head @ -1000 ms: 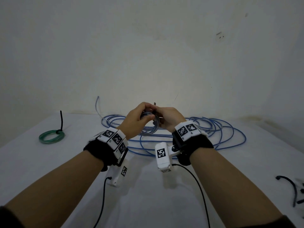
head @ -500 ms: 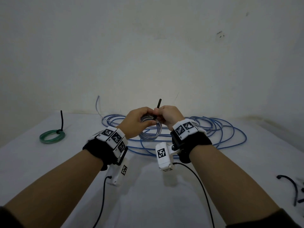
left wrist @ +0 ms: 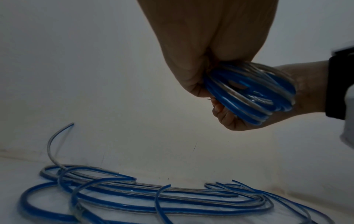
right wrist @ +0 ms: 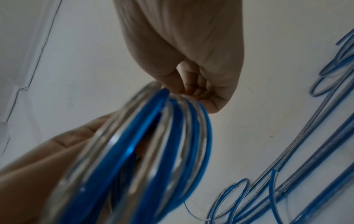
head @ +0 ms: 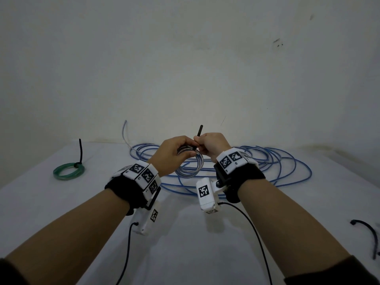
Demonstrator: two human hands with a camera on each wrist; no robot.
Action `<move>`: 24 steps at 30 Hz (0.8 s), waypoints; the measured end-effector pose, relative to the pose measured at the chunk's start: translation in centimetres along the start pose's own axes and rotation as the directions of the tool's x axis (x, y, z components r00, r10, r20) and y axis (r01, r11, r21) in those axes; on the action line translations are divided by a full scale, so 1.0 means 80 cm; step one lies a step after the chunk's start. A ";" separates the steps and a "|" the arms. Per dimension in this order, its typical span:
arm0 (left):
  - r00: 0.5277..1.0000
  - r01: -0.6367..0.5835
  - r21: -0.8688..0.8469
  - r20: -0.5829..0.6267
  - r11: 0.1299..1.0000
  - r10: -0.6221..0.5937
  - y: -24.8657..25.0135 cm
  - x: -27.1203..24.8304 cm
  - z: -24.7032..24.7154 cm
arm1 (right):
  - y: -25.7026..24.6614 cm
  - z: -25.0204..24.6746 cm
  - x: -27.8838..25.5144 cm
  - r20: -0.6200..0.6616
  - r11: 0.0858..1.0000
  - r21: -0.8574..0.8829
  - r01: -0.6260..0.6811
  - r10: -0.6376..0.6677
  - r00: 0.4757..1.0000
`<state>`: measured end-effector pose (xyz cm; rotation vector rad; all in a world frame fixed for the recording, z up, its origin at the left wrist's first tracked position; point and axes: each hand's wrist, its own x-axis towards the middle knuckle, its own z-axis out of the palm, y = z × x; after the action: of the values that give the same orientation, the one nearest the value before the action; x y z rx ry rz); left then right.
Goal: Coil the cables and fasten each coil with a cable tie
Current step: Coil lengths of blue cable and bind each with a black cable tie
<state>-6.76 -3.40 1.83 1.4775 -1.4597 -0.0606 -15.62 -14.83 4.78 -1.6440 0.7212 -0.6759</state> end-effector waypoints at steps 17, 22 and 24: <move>0.830 0.352 -0.333 -0.321 0.875 -0.456 -0.018 -0.016 -0.102 | -0.021 0.125 -0.041 0.209 0.963 -0.052 0.266 -0.250 0.945; 0.833 0.377 -0.396 -0.252 0.837 -0.494 -0.019 -0.055 -0.147 | -0.021 0.179 -0.040 0.188 0.977 -0.004 0.215 -0.211 0.959; 0.826 0.387 -0.377 -0.263 0.842 -0.498 -0.028 -0.067 -0.164 | -0.020 0.197 -0.031 0.199 0.987 0.035 0.158 -0.162 0.967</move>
<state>1.86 7.92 3.58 1.4519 -0.7485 -0.2870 -5.07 -2.79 3.52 -1.7372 0.4388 -0.6167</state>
